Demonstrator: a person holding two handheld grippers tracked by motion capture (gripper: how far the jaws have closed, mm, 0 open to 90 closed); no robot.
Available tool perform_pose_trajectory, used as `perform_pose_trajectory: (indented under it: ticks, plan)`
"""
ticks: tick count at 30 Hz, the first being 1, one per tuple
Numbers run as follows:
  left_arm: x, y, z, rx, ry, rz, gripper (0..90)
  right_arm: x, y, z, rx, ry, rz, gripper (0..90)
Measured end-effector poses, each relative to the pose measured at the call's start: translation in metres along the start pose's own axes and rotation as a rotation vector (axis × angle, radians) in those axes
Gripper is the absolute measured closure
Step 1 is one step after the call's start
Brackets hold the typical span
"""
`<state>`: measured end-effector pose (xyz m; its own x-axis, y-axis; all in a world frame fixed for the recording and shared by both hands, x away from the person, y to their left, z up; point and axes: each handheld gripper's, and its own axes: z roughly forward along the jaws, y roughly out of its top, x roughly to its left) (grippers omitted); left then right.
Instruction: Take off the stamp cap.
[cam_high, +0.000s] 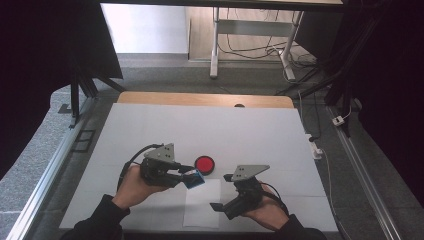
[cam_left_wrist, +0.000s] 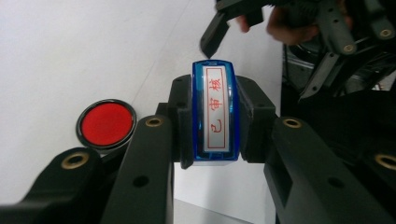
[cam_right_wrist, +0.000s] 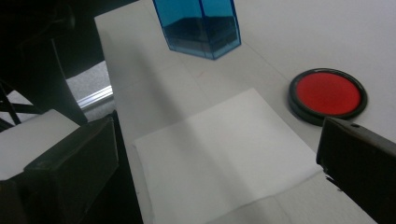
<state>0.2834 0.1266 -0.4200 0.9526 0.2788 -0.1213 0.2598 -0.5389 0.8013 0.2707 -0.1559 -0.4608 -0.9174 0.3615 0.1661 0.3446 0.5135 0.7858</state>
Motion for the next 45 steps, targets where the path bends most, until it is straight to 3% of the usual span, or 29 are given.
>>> perform_pose_trajectory:
  ticks: [8, 20, 23, 24, 27, 33, 45]
  plan:
    - [-0.001, 0.001, 0.002, -0.004, -0.058, 0.021, 70.2, 0.002, 0.008, 0.017, 0.006, 0.069, -0.051, 0.0]
    - [-0.001, 0.001, 0.004, -0.012, -0.091, 0.04, 70.2, 0.003, 0.014, 0.032, 0.024, 0.115, -0.104, 1.1]
    - [-0.002, 0.0, 0.004, -0.017, -0.102, 0.046, 70.2, 0.0, 0.017, 0.033, 0.016, 0.143, -0.098, 13.2]
    - [-0.002, 0.0, 0.004, -0.014, -0.106, 0.053, 70.2, 0.0, 0.017, 0.033, 0.016, 0.143, -0.098, 13.2]
    - [-0.002, 0.0, 0.004, -0.021, -0.12, 0.061, 70.2, -0.001, 0.019, 0.033, 0.011, 0.206, -0.095, 25.9]
    - [-0.002, -0.001, 0.004, -0.037, -0.149, 0.075, 70.1, -0.003, 0.02, 0.033, 0.008, 0.245, -0.114, 44.0]
    - [-0.002, -0.001, 0.004, -0.049, -0.169, 0.097, 70.2, -0.006, 0.021, 0.032, -0.027, 0.279, -0.119, 59.2]
